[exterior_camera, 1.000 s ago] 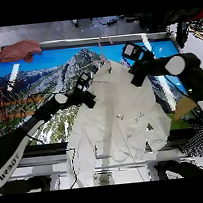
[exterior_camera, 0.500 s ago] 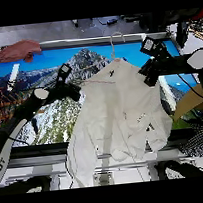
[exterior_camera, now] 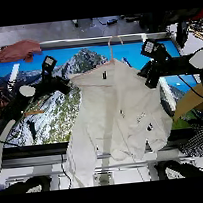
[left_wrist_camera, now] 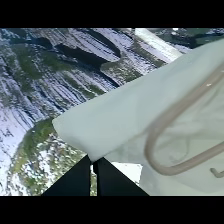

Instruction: Fold the clothes and pants, and hang the long-sleeved shirts on hangers.

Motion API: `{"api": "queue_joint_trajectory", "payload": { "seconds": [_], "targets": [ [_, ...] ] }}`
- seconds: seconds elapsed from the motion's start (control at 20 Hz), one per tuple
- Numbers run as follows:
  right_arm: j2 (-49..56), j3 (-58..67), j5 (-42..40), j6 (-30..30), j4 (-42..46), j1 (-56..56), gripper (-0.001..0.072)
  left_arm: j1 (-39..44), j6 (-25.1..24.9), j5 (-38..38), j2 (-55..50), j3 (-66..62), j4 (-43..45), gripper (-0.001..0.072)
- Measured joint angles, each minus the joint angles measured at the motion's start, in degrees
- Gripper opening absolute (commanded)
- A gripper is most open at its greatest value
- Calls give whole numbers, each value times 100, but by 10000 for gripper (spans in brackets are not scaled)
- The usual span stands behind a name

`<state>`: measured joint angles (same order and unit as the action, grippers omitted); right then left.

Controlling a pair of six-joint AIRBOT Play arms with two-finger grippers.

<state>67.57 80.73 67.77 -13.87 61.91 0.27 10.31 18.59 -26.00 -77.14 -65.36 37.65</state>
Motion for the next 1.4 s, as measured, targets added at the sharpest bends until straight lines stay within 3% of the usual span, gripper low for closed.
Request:
{"api": "queue_joint_trajectory", "payload": {
  "seconds": [0.55, 0.75, 1.1, 1.4],
  "targets": [
    [0, 0, -63, 59, 546, -2, 52, -243, 7, 4, 396, -46, -17, 46],
    [0, 0, -498, -153, 656, -2, 52, -236, 26, -422, 636, -149, 42, 45],
    [0, -2, -1091, -400, 505, 0, 52, -157, 863, -1235, 529, -186, 1130, 45],
    [2, -2, -1305, -496, 741, 0, 52, 59, 1099, -1541, 855, -192, 1386, 45]
  ]
}}
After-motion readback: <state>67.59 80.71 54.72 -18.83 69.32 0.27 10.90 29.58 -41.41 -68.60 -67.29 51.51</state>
